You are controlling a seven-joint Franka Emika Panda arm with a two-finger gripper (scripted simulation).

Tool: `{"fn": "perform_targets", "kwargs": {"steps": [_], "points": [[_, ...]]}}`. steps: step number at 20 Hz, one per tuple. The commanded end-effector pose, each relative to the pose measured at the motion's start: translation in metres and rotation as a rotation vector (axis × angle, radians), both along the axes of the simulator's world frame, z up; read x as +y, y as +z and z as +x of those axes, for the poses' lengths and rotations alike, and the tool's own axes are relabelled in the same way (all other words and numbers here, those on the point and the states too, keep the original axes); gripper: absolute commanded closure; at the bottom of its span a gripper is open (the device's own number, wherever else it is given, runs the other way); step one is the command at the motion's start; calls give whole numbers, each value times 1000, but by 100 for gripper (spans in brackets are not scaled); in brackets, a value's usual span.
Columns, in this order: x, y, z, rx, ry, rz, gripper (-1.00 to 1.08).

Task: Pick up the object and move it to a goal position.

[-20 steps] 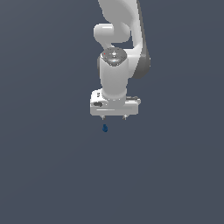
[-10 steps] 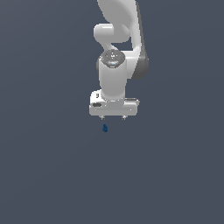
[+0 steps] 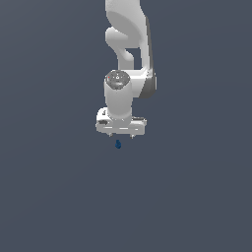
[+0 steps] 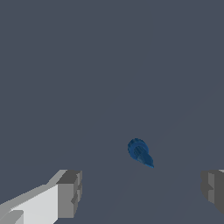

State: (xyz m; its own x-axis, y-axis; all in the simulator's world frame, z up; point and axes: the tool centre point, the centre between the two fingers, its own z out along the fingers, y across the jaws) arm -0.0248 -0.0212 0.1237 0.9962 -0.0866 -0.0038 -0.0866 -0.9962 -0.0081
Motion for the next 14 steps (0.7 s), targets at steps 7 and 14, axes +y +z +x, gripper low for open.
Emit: {"fn": "perform_targets", "kwargs": {"steps": [7, 14], "points": [[-18, -29, -15, -3, -51, -8, -92], [-19, -33, -15, -2, -52, -8, -92]]}}
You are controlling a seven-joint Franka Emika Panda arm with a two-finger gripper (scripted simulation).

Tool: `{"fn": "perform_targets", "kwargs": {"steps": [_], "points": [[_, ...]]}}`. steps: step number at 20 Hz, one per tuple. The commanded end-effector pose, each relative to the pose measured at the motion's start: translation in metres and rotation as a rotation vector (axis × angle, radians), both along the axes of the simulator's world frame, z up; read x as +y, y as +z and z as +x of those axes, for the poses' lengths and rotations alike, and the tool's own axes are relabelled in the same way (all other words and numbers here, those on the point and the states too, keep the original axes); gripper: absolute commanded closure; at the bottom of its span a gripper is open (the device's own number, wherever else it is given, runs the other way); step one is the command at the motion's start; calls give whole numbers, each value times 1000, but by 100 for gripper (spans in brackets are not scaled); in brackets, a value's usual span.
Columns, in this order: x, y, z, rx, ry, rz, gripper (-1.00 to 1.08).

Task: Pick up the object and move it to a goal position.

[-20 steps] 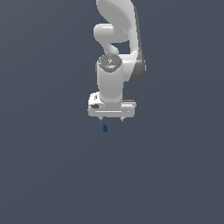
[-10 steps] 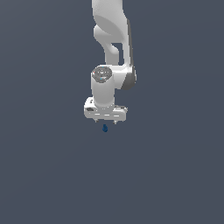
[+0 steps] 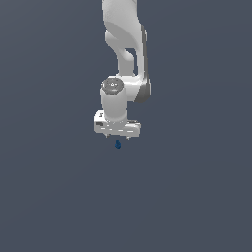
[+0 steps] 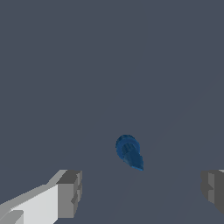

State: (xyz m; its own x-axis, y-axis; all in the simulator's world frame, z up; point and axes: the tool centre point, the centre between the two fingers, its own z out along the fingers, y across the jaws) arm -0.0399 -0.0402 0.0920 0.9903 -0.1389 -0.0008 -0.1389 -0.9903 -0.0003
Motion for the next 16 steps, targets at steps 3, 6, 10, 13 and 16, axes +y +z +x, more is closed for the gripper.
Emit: {"fn": "perform_targets", "kwargs": {"steps": [3, 6, 10, 13, 16], "points": [[0, -11, -1, 0, 0, 0, -92], [0, -26, -1, 0, -1, 0, -92], [0, -43, -2, -1, -2, 0, -92], [0, -49, -1, -1, -2, 0, -92], [0, -50, -1, -1, -2, 0, 108]]}}
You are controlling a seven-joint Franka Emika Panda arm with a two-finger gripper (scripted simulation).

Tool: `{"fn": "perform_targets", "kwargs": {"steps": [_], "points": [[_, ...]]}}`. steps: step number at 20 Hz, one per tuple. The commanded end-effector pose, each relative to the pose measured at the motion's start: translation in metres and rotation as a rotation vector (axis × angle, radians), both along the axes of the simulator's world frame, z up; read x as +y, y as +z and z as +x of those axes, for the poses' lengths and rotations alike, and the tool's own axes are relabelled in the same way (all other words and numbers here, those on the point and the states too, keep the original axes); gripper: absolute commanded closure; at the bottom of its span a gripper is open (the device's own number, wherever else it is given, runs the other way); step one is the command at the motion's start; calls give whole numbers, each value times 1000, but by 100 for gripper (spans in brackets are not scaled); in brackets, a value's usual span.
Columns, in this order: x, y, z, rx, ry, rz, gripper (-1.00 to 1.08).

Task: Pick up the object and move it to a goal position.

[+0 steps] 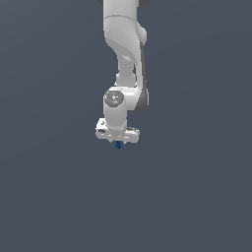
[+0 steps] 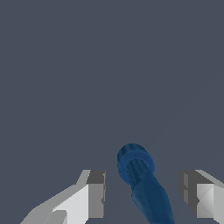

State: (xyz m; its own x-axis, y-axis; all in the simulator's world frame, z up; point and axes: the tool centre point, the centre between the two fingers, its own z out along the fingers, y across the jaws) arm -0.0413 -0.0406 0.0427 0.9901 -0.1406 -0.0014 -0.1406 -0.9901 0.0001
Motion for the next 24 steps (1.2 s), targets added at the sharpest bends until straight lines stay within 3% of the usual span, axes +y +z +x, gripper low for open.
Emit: {"fn": "perform_targets", "kwargs": {"steps": [1, 14, 24], "points": [[0, -1, 1, -1, 0, 0, 108], [0, 4, 2, -1, 0, 0, 108], [5, 59, 13, -2, -1, 0, 108]]}}
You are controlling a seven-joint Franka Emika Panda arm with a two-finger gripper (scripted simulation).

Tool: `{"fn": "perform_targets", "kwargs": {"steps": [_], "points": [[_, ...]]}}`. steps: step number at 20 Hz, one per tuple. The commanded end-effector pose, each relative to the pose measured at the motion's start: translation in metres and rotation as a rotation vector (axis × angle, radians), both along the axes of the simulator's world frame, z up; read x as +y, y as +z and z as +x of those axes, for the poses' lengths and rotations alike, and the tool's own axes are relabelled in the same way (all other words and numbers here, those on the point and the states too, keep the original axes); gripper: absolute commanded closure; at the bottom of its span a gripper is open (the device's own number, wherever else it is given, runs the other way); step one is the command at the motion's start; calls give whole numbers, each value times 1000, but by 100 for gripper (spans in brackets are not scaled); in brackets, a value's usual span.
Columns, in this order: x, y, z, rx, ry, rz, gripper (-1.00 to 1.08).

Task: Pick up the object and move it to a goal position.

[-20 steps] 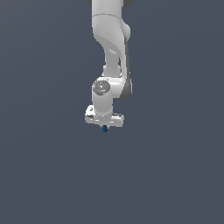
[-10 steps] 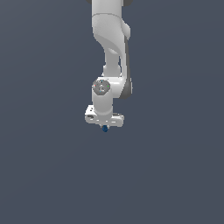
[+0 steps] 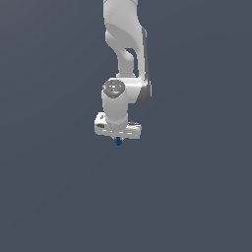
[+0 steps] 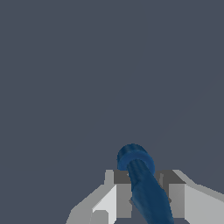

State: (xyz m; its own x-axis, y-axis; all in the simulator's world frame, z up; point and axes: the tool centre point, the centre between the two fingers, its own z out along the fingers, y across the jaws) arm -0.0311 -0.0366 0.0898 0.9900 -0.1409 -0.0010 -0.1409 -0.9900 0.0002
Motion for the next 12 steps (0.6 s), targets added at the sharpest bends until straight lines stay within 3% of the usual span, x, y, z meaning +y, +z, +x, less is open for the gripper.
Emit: {"fn": "perform_targets", "kwargs": {"steps": [1, 12], "points": [[2, 20, 4, -1, 0, 0, 108], [11, 133, 29, -1, 0, 0, 108]]}}
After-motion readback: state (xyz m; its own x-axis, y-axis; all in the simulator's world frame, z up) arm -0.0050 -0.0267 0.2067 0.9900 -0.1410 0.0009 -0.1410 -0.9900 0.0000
